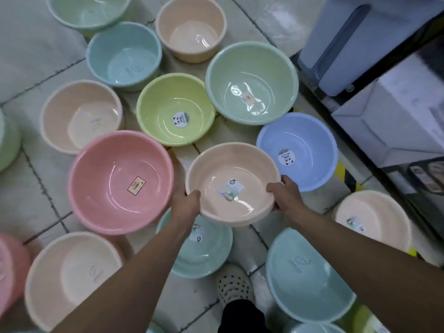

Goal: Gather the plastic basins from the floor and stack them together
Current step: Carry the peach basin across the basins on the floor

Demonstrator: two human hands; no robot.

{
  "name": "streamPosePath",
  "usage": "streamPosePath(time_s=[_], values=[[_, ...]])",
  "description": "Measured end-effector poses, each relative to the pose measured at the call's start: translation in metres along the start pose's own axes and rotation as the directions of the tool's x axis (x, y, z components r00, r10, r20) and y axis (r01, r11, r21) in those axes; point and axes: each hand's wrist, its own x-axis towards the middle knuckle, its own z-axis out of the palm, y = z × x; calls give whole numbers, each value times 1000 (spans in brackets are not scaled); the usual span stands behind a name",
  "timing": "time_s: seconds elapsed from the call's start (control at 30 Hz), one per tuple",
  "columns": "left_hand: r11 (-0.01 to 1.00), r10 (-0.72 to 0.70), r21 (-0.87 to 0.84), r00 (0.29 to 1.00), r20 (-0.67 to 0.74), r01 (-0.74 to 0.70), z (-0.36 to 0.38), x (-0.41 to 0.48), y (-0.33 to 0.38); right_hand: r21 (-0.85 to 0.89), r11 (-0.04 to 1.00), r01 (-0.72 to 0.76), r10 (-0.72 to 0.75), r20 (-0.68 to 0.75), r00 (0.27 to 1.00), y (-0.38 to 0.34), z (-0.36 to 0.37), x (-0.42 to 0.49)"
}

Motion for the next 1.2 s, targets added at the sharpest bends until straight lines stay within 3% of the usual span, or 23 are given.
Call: streamPosePath(time_s=[0.27,0.37,0.63,0.9,1.2], values=[[974,173,137,984,51,-179,-47,-196,-22,-233,966,108,-107,18,994,65,-70,-174],[948,253,181,964,77,-263,-75,-275,-58,-229,958,174,-169,42,985,110,-96,-249],[919,303,228,947,110,-321,-105,-455,-132,-130,960,246,-249,-1,969,209,-182,-430],[897,302,266,929,213,-352,-44,-559,-197,-59,986,157,-163,-131,978,296,-290,-505],[869,115,417,929,353,-266,105,-596,-362,-50,997,-63,47,-268,962,492,-416,-481]])
